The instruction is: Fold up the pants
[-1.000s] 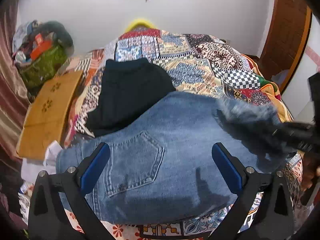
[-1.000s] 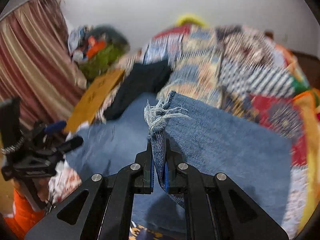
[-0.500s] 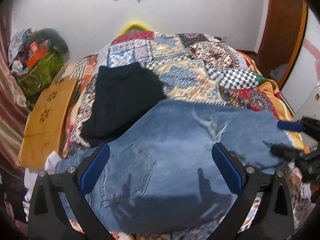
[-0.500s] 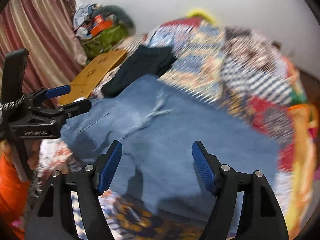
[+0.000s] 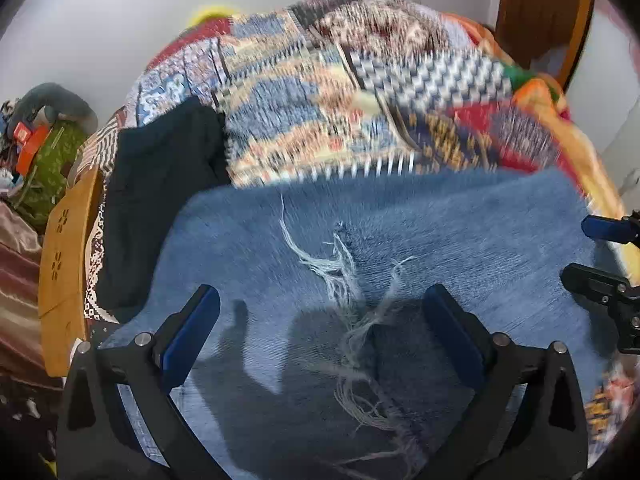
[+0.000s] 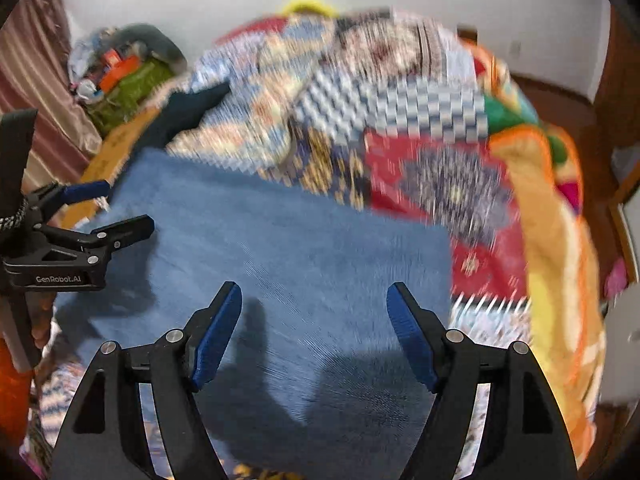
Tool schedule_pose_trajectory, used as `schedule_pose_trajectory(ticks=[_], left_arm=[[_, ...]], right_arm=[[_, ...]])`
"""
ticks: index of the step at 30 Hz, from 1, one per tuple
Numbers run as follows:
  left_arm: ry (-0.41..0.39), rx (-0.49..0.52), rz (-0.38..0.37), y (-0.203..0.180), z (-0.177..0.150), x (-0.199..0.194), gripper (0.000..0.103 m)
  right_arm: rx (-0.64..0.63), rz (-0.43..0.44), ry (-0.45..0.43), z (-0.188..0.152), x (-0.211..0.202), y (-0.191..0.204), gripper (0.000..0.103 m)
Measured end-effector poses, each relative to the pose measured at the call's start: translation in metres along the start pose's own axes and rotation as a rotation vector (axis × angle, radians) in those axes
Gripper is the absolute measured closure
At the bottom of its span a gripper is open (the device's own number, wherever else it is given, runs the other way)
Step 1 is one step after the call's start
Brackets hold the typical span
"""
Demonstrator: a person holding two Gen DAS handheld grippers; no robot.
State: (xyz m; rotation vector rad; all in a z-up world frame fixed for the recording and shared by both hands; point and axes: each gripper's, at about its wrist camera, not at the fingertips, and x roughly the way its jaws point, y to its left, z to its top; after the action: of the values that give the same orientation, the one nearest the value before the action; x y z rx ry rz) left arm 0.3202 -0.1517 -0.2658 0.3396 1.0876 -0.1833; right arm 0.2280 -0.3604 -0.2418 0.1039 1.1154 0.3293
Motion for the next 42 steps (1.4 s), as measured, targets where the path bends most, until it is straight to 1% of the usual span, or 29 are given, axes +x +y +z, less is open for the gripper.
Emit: schedule_pose_trajectory(ticks=[1, 2, 4, 8, 12, 20, 24, 26, 30, 32, 36, 40, 42], left_arm=[[-0.023, -0.005, -0.002, 0.001, -0.003, -0.002, 0.000], [-0.028, 0.001, -0.005, 0.001, -0.007, -0.004, 0.000], [-0.036, 0.016, -0.004, 0.001, -0.013, -0.007, 0.000], [-0.063, 0.019, 0.015, 0.002, -0.023, -0.013, 0.000], [-0.069, -0.016, 0.008, 0.008, -0.031, -0.019, 0.000], [-0.063, -0.101, -0.054, 0.030, -0.056, -0.034, 0.000], [-0.053, -0.120, 0.004, 0.049, -0.067, -0.043, 0.000], [-0.063, -0.174, 0.015, 0.069, -0.076, -0.051, 0.000], [-0.090, -0.305, 0.032, 0.115, -0.094, -0.067, 0.000], [-0.108, -0.364, 0.083, 0.141, -0.106, -0.075, 0.000], [-0.091, -0.478, 0.140, 0.188, -0.137, -0.081, 0.000], [-0.076, -0.592, 0.136, 0.227, -0.174, -0.088, 0.000], [-0.066, -0.653, 0.118, 0.242, -0.194, -0.088, 0.000]], right_arm=[[0.004, 0.003, 0.016, -0.004, 0.005, -0.003, 0.031], [0.006, 0.009, 0.017, -0.007, 0.007, -0.004, 0.031], [0.008, 0.023, -0.018, -0.014, 0.002, -0.004, 0.031], [0.019, 0.039, -0.021, -0.024, -0.007, -0.006, 0.031], [0.014, 0.020, -0.033, -0.034, -0.014, -0.006, 0.031], [0.028, -0.006, -0.041, -0.045, -0.023, -0.010, 0.031], [0.017, -0.038, -0.023, -0.044, -0.029, -0.006, 0.031], [0.015, -0.044, -0.019, -0.042, -0.033, -0.002, 0.031], [-0.028, -0.027, -0.069, -0.031, -0.046, 0.016, 0.031], [-0.056, -0.014, -0.106, -0.024, -0.052, 0.027, 0.031], [-0.087, 0.019, -0.156, -0.007, -0.056, 0.053, 0.031], [-0.128, 0.079, -0.172, 0.007, -0.050, 0.085, 0.031], [-0.165, 0.102, -0.164, 0.013, -0.043, 0.104, 0.031]])
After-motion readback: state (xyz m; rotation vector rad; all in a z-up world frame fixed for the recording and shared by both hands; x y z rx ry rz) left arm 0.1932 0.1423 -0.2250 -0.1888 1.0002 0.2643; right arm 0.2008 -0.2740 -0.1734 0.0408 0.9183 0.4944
